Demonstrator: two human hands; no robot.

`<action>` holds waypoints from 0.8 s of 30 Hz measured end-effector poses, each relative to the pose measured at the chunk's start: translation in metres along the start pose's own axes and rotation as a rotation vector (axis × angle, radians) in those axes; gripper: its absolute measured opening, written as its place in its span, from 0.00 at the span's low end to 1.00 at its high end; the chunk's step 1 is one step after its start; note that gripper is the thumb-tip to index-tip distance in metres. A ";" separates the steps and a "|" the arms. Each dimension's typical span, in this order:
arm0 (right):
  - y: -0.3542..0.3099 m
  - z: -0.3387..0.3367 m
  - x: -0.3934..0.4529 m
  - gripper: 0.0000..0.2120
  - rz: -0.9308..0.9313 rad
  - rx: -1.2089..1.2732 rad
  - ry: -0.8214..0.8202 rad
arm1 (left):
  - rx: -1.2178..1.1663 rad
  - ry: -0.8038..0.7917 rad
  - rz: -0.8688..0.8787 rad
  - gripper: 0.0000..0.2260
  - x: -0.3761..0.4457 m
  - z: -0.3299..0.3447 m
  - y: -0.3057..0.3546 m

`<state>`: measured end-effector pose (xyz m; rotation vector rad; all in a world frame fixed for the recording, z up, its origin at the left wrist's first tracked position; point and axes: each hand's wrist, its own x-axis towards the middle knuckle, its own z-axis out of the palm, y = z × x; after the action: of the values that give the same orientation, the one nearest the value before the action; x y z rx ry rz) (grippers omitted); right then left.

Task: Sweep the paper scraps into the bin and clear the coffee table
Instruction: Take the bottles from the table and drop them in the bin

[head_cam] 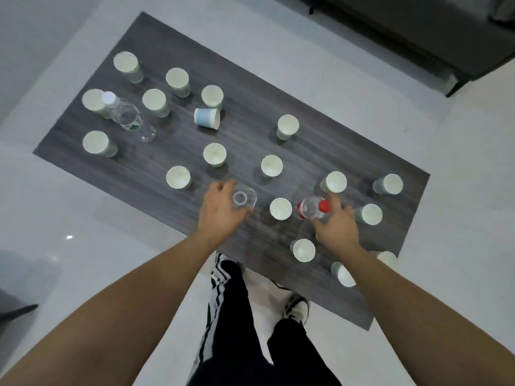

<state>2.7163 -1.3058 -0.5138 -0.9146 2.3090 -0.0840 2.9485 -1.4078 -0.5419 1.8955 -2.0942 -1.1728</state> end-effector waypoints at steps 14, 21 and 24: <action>0.020 0.001 -0.015 0.17 0.104 0.148 0.247 | 0.067 0.010 0.192 0.11 0.016 -0.016 0.035; 0.058 -0.072 -0.075 0.16 0.023 0.350 0.430 | 0.123 0.116 0.541 0.15 -0.035 -0.041 0.160; 0.099 -0.119 -0.126 0.16 -0.011 0.400 0.548 | 0.146 0.135 0.703 0.14 -0.089 -0.034 0.232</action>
<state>2.6572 -1.1712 -0.3789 -0.7576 2.6289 -0.8638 2.7975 -1.3597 -0.3476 1.0549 -2.4880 -0.7203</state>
